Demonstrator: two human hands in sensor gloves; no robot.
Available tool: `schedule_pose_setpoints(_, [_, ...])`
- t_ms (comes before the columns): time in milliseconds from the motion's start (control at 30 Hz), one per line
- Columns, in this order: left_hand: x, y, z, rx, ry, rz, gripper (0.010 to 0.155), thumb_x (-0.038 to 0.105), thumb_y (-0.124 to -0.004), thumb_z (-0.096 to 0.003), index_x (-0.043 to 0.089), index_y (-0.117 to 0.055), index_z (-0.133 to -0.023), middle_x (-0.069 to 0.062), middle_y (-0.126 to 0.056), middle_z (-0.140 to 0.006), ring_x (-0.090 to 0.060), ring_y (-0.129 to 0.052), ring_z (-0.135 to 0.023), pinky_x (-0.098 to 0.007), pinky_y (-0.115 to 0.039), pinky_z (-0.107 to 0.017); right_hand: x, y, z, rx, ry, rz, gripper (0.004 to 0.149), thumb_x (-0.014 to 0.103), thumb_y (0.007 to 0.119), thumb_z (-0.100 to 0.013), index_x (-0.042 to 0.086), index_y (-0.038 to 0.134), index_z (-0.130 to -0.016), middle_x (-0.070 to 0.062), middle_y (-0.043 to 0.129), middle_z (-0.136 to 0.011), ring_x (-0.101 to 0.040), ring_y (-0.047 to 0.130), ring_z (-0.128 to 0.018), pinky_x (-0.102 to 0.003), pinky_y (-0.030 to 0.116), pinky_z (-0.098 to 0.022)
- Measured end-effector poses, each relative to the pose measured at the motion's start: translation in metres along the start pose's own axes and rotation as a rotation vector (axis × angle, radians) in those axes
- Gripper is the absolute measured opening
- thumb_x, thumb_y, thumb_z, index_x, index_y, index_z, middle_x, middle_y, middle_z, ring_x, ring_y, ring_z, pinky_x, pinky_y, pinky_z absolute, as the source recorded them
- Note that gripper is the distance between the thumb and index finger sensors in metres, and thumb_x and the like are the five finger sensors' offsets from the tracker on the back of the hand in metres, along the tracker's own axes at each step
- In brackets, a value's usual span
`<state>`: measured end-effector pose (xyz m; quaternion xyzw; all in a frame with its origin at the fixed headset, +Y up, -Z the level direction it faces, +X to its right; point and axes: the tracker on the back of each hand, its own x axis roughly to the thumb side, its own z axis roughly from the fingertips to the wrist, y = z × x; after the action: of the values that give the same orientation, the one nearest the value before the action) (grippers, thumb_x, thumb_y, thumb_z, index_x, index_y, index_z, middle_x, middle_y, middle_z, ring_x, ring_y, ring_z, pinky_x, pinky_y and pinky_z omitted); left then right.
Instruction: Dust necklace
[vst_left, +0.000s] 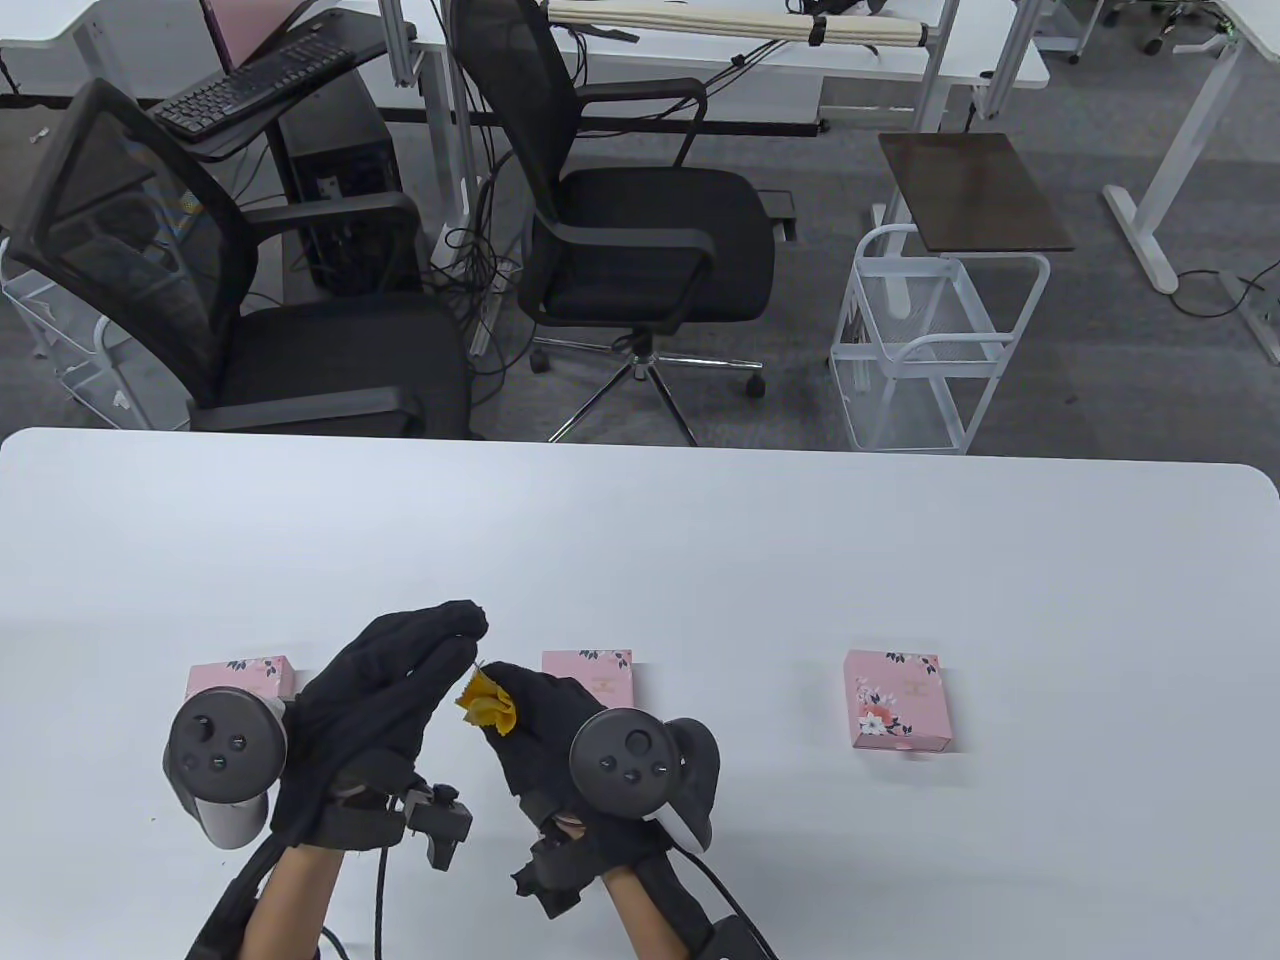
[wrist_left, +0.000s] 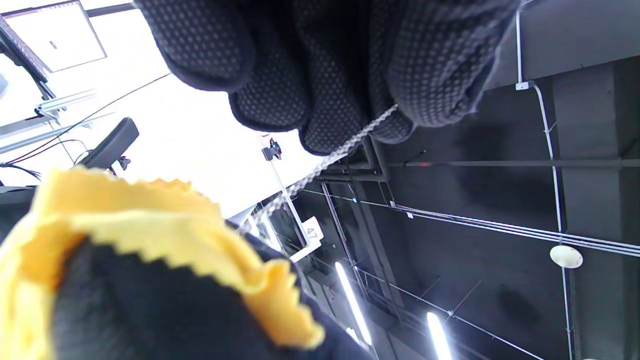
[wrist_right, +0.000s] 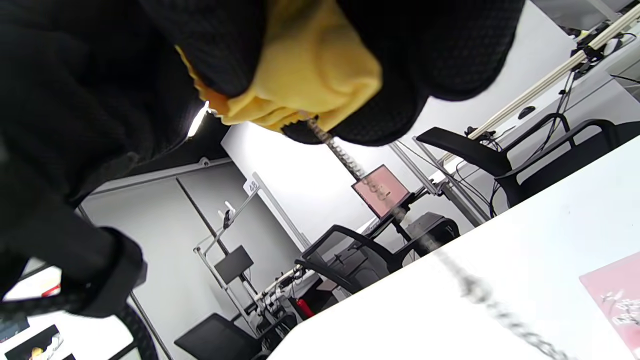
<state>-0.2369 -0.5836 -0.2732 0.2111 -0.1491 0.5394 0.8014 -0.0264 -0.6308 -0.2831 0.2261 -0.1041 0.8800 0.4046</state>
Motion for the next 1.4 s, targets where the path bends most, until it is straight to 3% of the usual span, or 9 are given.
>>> schedule_pose_setpoints(200, [0.0,0.003,0.0,0.01,-0.003,0.012,0.036,0.047,-0.088,-0.0539,0.031,-0.093,-0.086,0.0,-0.101,-0.088,-0.025,-0.092,-0.081,-0.045,-0.08,-0.058,-0.006,0.005,-0.001,0.015,0.042,-0.051,0.038,0.034,0.076,-0.064,0.011,0.078,-0.095,-0.017,0.092,-0.08,-0.038,0.093,-0.061,-0.052,0.078,-0.052])
schedule_pose_setpoints(333, [0.001,0.005,0.0,0.023,-0.008,0.011,0.036,0.046,-0.088,-0.0537,0.031,-0.093,-0.085,0.0,-0.101,-0.087,-0.024,-0.092,-0.08,-0.044,-0.081,-0.058,-0.006,0.008,-0.002,0.066,0.028,0.007,0.038,0.028,0.077,-0.064,0.013,0.075,-0.099,-0.018,0.087,-0.089,-0.042,0.09,-0.069,-0.054,0.075,-0.055])
schedule_pose_setpoints(500, [0.001,0.007,0.0,0.032,-0.007,0.016,0.036,0.047,-0.089,-0.0535,0.031,-0.093,-0.085,0.0,-0.102,-0.087,-0.024,-0.093,-0.08,-0.044,-0.081,-0.058,-0.009,0.015,-0.002,0.073,0.055,-0.027,0.038,0.033,0.076,-0.065,0.011,0.077,-0.096,-0.017,0.092,-0.08,-0.039,0.093,-0.061,-0.052,0.077,-0.053])
schedule_pose_setpoints(667, [0.0,0.009,0.0,0.038,-0.008,0.019,0.036,0.047,-0.089,-0.0535,0.031,-0.093,-0.085,0.0,-0.101,-0.087,-0.024,-0.092,-0.08,-0.044,-0.081,-0.058,-0.009,0.02,-0.003,0.13,0.039,0.041,0.038,0.027,0.077,-0.064,0.013,0.074,-0.1,-0.019,0.086,-0.09,-0.042,0.09,-0.07,-0.054,0.076,-0.056])
schedule_pose_setpoints(800, [0.0,0.01,0.0,0.043,-0.009,0.025,0.036,0.047,-0.089,-0.0536,0.031,-0.093,-0.085,0.001,-0.101,-0.087,-0.024,-0.092,-0.079,-0.044,-0.081,-0.057,-0.014,0.026,-0.002,0.127,0.077,-0.019,0.038,0.033,0.075,-0.065,0.011,0.077,-0.096,-0.017,0.092,-0.079,-0.038,0.093,-0.059,-0.051,0.078,-0.051])
schedule_pose_setpoints(1000, [0.001,0.012,0.0,0.052,-0.008,0.028,0.036,0.046,-0.089,-0.0534,0.031,-0.093,-0.085,0.001,-0.102,-0.086,-0.024,-0.092,-0.079,-0.044,-0.081,-0.057,-0.014,0.032,-0.004,0.199,0.064,0.075,0.039,0.026,0.077,-0.065,0.013,0.073,-0.101,-0.019,0.086,-0.091,-0.043,0.089,-0.071,-0.054,0.075,-0.056])
schedule_pose_setpoints(1167, [0.001,0.015,0.0,0.058,-0.011,0.039,0.036,0.047,-0.089,-0.0535,0.031,-0.093,-0.085,0.001,-0.102,-0.086,-0.024,-0.092,-0.079,-0.044,-0.081,-0.057,-0.02,0.04,-0.003,0.208,0.108,0.064,0.038,0.033,0.075,-0.066,0.01,0.077,-0.096,-0.017,0.093,-0.078,-0.037,0.094,-0.057,-0.051,0.079,-0.05])
schedule_pose_setpoints(1300, [0.003,0.016,0.001,0.06,-0.017,0.036,0.036,0.046,-0.089,-0.0533,0.031,-0.093,-0.085,0.001,-0.102,-0.086,-0.024,-0.093,-0.079,-0.044,-0.081,-0.057,-0.02,0.044,-0.004,0.263,0.096,0.087,0.039,0.027,0.076,-0.065,0.011,0.073,-0.1,-0.019,0.087,-0.089,-0.042,0.091,-0.067,-0.054,0.076,-0.055])
schedule_pose_setpoints(1400, [0.002,0.016,0.001,0.059,-0.017,0.033,0.035,0.046,-0.089,-0.0533,0.031,-0.093,-0.085,0.001,-0.102,-0.086,-0.023,-0.092,-0.079,-0.043,-0.081,-0.057,-0.021,0.044,-0.003,0.261,0.112,0.084,0.039,0.028,0.076,-0.065,0.011,0.074,-0.1,-0.019,0.089,-0.086,-0.041,0.092,-0.065,-0.052,0.077,-0.053])
